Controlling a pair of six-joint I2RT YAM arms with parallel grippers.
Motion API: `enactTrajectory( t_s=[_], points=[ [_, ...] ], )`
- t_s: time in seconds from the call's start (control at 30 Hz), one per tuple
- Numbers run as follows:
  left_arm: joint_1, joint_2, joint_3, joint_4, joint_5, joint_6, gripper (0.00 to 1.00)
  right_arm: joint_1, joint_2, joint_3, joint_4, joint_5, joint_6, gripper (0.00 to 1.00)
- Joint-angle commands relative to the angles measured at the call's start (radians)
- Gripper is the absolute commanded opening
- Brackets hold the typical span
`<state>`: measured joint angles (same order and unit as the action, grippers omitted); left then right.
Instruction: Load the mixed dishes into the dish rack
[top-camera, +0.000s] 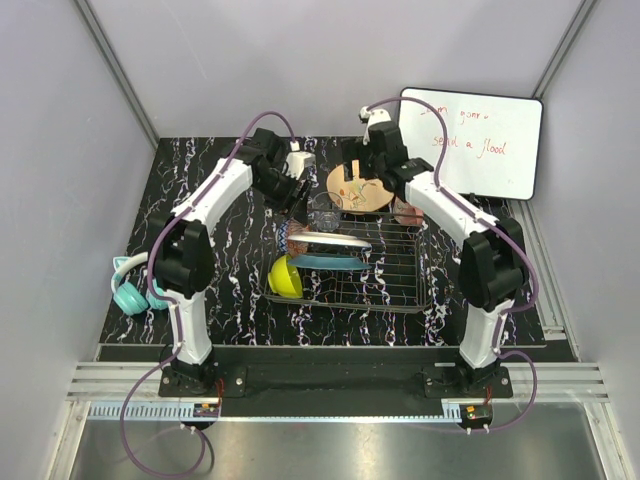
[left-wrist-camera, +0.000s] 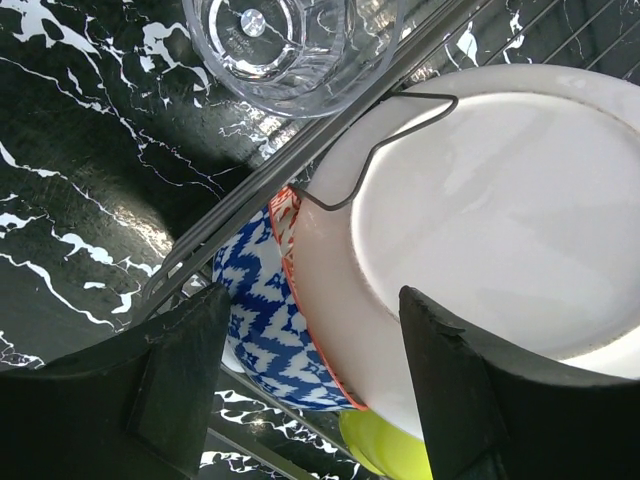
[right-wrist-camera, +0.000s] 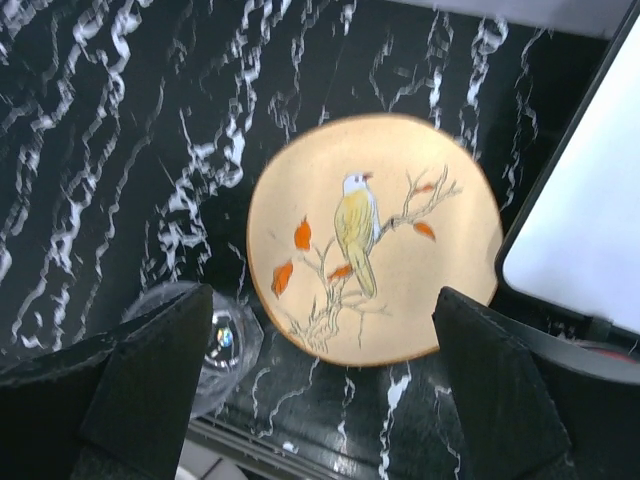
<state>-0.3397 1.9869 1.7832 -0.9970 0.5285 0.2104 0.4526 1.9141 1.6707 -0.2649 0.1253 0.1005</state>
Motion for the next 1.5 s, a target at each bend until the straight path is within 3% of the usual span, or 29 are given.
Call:
enactTrajectory(
  t_s=[0.0,0.23,0.5,0.67,1.0,1.47],
  points=[
    [-0.004,-0.045,0.051,-0.023,0.027,-0.022,0.7,0.017,0.0,-0.117,0.026,0.034,-0.007,1.0],
    [-0.004,-0.051,0.202,-0.088,0.08,-0.049,0.71,0.029,0.022,-0.147,0.009,0.017,0.028,1.0],
    [-0.002,-0.046,0.13,0.016,-0.024,-0.054,0.7,0.05,0.01,-0.192,-0.017,-0.003,0.051,0.99],
    [-0.001,0.038,0.12,0.066,-0.126,-0.062,0.68,0.061,0.002,-0.212,-0.036,-0.019,0.065,0.98],
    [-0.001,0.092,0.114,0.132,-0.179,-0.086,0.65,0.095,-0.027,-0.273,-0.059,-0.039,0.096,0.96],
    [-0.001,-0.055,-0.139,0.204,-0.183,-0.069,0.63,0.138,-0.122,-0.457,-0.083,-0.084,0.179,0.91]
  ],
)
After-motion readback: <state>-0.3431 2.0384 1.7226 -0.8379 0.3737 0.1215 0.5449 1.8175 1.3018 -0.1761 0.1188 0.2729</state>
